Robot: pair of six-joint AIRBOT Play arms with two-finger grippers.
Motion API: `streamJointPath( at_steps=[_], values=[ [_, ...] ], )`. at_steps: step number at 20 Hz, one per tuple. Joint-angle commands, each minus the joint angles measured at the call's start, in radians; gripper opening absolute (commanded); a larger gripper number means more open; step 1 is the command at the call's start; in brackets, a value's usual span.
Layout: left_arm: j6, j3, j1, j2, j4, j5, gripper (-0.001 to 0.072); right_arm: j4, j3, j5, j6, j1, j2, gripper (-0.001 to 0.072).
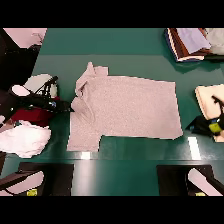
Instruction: Fold the shirts.
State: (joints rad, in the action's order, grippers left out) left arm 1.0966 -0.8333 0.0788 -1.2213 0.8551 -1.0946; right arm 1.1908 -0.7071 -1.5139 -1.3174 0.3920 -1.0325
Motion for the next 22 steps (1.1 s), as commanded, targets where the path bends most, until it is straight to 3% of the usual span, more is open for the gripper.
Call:
streamJointPath(
  at_steps=[1, 4, 7, 10, 13, 16, 22],
  values=[
    [-0.005, -0.005, 0.000, 0.011, -0.004, 0.001, 0.0021, -0.027, 0.175, 0.091, 0.000, 0.038, 0.011, 0.0437],
    [-0.005, -0.005, 0.000, 0.011, -0.003, 0.003, 0.0021, -0.124, 0.206, 0.206, 0.000, -0.031, 0.010, 0.0432],
    [-0.005, -0.005, 0.000, 0.011, -0.003, 0.002, 0.0021, -0.127, 0.206, 0.274, -0.007, -0.100, 0.010, 0.0422],
    [-0.005, -0.005, 0.000, 0.011, -0.002, 0.002, 0.0021, -0.124, 0.205, 0.300, -0.005, -0.148, 0.010, 0.0022],
    [-0.004, -0.012, 0.000, 0.029, -0.002, -0.005, 0.0020, -0.125, 0.149, 0.280, -0.005, -0.180, 0.014, 0.0013],
    [0.012, -0.126, 0.003, 0.126, 0.010, -0.007, 0.0020, -0.126, -0.056, 0.209, -0.007, -0.185, 0.086, 0.0012],
    [0.049, -0.669, 0.003, 0.324, 0.005, -0.024, 0.0021, -0.122, -0.655, 0.204, -0.011, -0.184, 0.240, 0.0013]
  ],
)
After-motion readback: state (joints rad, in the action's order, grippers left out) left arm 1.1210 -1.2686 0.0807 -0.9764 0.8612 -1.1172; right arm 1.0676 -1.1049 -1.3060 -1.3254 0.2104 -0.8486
